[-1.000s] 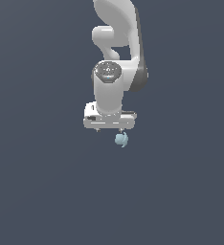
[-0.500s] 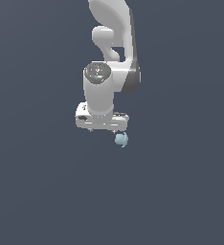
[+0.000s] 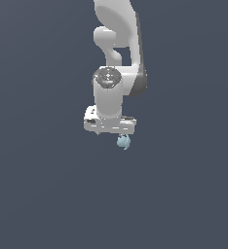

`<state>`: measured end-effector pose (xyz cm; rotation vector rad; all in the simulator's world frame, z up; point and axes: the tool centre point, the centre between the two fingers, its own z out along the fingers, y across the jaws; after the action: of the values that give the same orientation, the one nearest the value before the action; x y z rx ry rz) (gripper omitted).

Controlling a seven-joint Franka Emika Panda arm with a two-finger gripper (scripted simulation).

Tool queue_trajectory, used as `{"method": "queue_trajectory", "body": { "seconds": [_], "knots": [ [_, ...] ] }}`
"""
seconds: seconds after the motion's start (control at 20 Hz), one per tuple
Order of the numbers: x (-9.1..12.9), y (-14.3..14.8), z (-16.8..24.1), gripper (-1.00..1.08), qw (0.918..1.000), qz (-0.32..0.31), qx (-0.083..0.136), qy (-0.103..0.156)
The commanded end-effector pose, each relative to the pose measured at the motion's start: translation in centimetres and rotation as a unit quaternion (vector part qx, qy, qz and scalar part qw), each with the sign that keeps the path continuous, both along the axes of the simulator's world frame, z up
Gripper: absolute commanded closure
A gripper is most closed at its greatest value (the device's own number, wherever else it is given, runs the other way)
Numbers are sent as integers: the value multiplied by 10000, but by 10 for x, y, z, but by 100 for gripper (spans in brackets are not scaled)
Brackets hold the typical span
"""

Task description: Pick up the object and move it to a goal position.

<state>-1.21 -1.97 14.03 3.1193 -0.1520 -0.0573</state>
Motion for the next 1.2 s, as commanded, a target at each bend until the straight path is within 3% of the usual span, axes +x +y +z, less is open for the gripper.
{"method": "queue_trajectory", "body": {
  "seconds": [0.0,0.55,1.15],
  "knots": [
    [-3,13,-9,-92,10000,-56,9,-31],
    [-23,66,-46,-92,9992,-340,66,-175],
    [-26,71,-62,-92,9992,-361,73,-184]
  ]
}}
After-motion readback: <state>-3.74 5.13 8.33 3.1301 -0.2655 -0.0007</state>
